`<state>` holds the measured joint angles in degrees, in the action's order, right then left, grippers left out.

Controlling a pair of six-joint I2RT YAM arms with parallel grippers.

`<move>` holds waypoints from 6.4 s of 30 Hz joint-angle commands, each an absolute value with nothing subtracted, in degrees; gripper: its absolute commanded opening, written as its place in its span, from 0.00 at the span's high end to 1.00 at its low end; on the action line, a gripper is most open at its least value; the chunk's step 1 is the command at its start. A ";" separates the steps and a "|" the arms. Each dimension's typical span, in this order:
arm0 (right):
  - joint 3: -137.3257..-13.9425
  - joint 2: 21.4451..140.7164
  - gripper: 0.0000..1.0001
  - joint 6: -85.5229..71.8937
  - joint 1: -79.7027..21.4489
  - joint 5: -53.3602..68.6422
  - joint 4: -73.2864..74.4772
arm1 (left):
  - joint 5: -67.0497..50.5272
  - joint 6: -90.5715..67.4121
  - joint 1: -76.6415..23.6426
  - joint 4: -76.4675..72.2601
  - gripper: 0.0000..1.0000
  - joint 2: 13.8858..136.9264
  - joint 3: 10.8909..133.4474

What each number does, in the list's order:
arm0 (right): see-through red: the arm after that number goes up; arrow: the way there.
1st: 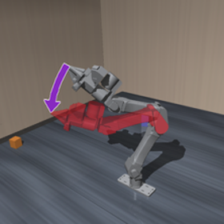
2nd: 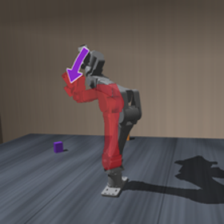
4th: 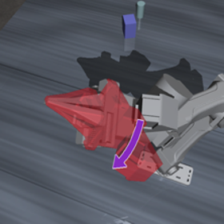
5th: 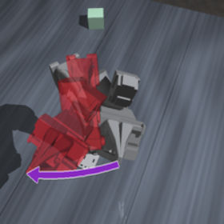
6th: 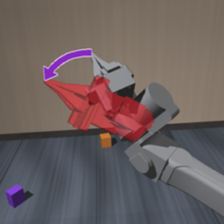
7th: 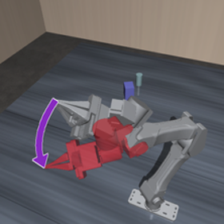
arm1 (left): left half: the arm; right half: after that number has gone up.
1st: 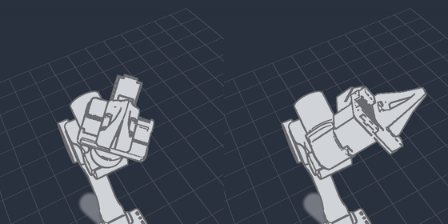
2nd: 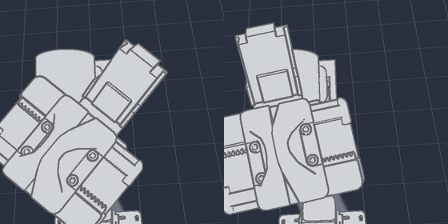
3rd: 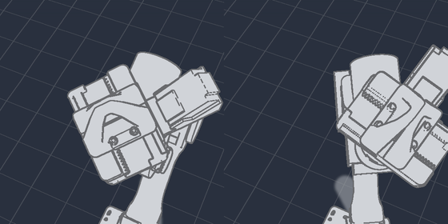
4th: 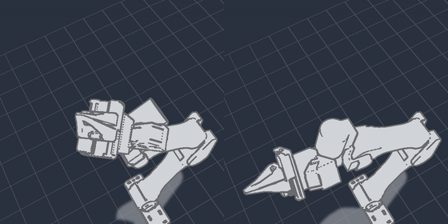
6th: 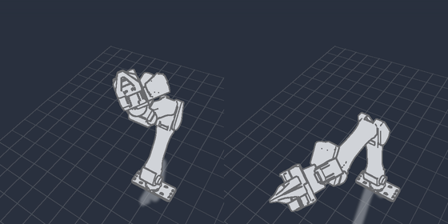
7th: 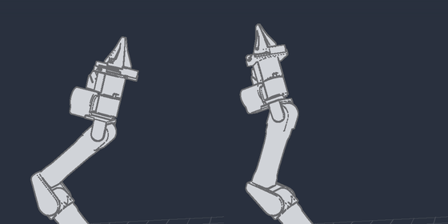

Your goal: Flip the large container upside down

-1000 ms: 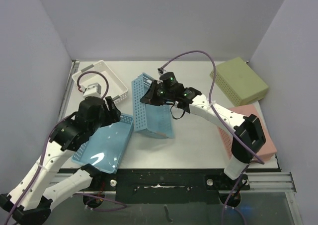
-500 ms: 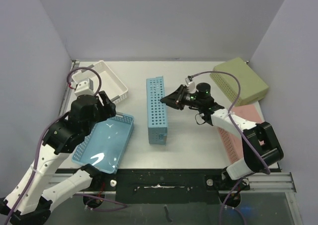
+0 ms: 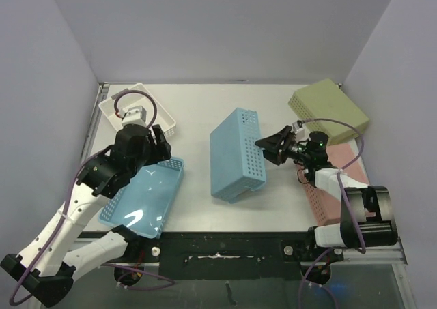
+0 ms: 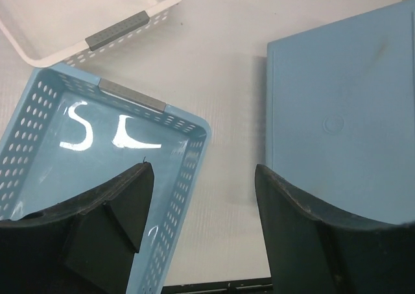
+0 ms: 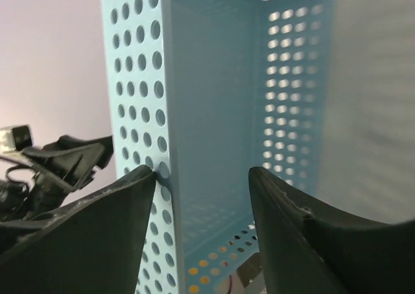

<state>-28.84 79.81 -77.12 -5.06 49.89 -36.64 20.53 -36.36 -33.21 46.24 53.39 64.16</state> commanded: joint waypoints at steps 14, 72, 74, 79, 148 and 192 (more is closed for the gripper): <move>-54.78 64.15 0.04 -33.58 -2.31 4.74 37.73 | 10.09 -34.33 -34.33 53.96 0.28 62.23 60.13; -60.46 71.36 0.02 -40.74 -9.80 3.58 18.78 | -33.63 -56.39 -38.60 0.18 1.00 73.70 64.19; -59.50 66.38 0.02 -40.26 -7.98 0.80 23.48 | -37.28 -62.29 -39.58 -10.67 1.00 75.81 62.00; -62.76 57.26 0.02 -37.51 -0.85 -2.21 33.29 | -41.49 -79.74 -42.05 -40.72 1.00 82.03 56.01; -60.69 53.41 0.02 -33.35 1.66 -0.84 44.76 | -5.13 -22.54 -18.96 38.01 0.46 94.25 85.02; -53.88 49.32 0.02 -35.07 1.55 1.89 45.16 | -4.79 -32.73 -24.40 30.66 0.42 101.12 84.33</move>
<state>-54.24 50.19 -34.85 1.48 1.13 46.74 -10.35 -27.07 -23.42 38.52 96.07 81.12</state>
